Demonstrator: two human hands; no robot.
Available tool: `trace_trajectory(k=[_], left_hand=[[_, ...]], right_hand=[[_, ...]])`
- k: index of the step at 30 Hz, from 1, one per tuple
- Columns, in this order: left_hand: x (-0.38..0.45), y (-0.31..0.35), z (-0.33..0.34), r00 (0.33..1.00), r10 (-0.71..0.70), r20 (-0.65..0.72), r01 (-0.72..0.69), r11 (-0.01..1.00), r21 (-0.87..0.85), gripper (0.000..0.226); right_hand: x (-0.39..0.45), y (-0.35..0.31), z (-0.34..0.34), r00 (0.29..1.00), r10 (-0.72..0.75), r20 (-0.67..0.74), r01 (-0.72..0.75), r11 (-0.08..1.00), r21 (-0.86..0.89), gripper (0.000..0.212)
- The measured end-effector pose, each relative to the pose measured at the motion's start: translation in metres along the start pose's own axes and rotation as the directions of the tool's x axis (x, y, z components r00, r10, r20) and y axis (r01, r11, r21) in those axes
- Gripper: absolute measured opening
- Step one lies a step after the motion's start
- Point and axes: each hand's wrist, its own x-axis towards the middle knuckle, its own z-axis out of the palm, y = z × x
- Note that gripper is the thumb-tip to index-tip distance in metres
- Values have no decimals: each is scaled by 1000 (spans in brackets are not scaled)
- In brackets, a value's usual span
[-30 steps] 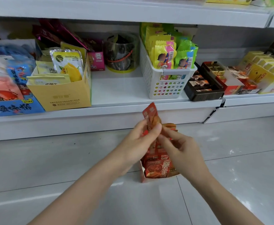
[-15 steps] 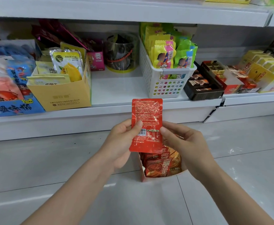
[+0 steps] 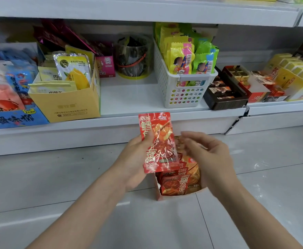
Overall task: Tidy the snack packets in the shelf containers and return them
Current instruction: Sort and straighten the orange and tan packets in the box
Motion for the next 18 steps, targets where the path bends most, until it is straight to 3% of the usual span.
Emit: trace_trajectory(k=[3,8,10,12,14,16,18], left_hand=[[0,5,-7,999,13,30,-15,998,60,34],[3,2,-3,993,59,102,-87,953,292,42],[3,2,-1,986,82,147,-133,913,385,37],[4,6,-5,984,115,137,-159,910,383,40],[8,9,-10,985,161,59,-172,920,351,51],[13,13,-13,963,264,-50,-244,937,251,39],[18,18,-10,922,369,-119,-345,921,180,20]], right_hand=[[11,-8,-15,997,-33,-72,29,998,-55,17],[18,-16,-11,988,-68,139,83,991,-106,64],[18,-17,-8,985,-25,168,44,993,-106,58],[21,-14,-10,997,7,77,-6,1000,-13,41],[23,-11,-15,999,43,-14,-41,996,76,40],[24,-5,-20,998,66,-1,-66,991,115,50],[21,0,-20,993,72,90,-69,997,-33,52]])
